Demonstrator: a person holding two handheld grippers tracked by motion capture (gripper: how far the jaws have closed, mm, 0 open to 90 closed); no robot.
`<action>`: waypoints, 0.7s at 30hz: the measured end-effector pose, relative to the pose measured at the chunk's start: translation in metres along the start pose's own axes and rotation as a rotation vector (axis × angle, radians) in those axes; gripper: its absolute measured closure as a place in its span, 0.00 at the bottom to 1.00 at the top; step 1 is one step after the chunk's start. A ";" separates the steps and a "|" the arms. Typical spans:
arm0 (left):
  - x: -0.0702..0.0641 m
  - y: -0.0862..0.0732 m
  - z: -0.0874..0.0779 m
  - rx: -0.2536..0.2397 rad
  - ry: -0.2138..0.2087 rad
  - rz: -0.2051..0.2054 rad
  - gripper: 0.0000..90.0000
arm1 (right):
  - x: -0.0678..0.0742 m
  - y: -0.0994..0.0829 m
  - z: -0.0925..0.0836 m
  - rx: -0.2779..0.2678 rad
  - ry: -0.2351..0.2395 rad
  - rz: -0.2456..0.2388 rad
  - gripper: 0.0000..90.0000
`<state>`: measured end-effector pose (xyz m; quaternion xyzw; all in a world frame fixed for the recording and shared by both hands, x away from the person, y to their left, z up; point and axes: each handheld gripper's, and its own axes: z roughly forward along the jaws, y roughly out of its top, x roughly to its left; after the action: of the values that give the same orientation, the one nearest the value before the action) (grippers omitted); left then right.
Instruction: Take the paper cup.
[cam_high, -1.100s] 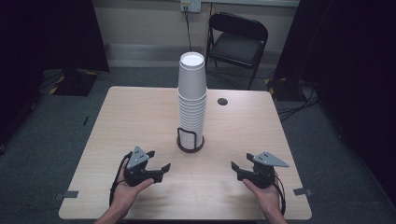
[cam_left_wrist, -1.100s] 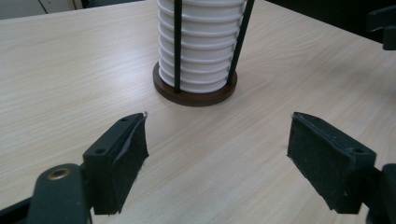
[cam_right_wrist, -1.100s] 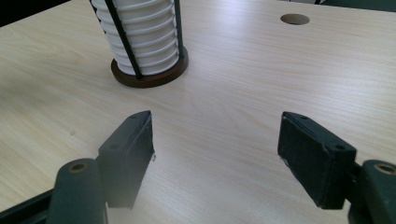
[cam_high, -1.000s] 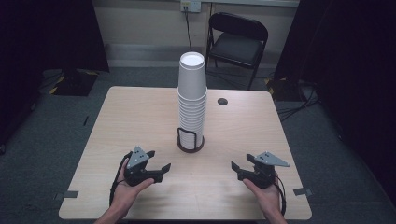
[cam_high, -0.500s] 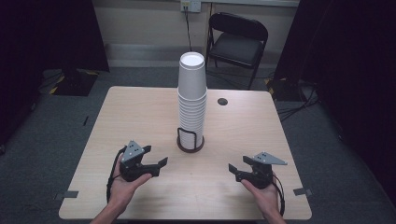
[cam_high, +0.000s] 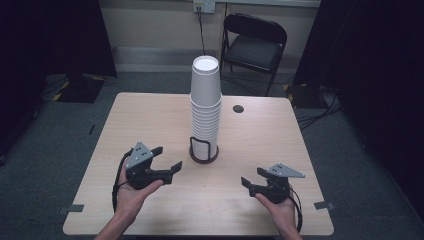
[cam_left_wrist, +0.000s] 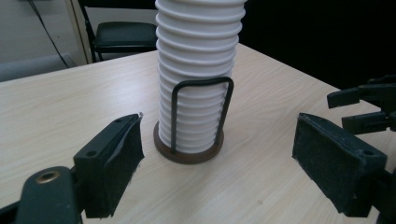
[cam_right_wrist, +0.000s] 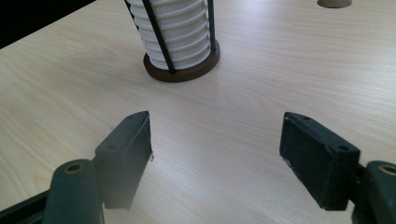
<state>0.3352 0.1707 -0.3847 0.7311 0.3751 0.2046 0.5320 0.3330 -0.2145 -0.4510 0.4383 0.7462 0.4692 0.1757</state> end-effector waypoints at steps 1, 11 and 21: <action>-0.001 0.003 0.001 -0.003 -0.009 -0.006 0.18 | 0.000 0.000 0.000 0.004 0.003 -0.001 0.27; -0.009 0.030 0.001 -0.039 -0.050 0.044 0.17 | 0.000 -0.001 -0.001 -0.006 0.012 -0.008 0.26; -0.006 0.059 0.003 -0.075 -0.056 0.062 0.18 | -0.001 -0.002 0.000 -0.002 0.012 -0.006 0.26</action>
<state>0.3533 0.1547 -0.3299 0.7273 0.3293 0.2144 0.5627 0.3325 -0.2155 -0.4527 0.4331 0.7482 0.4720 0.1728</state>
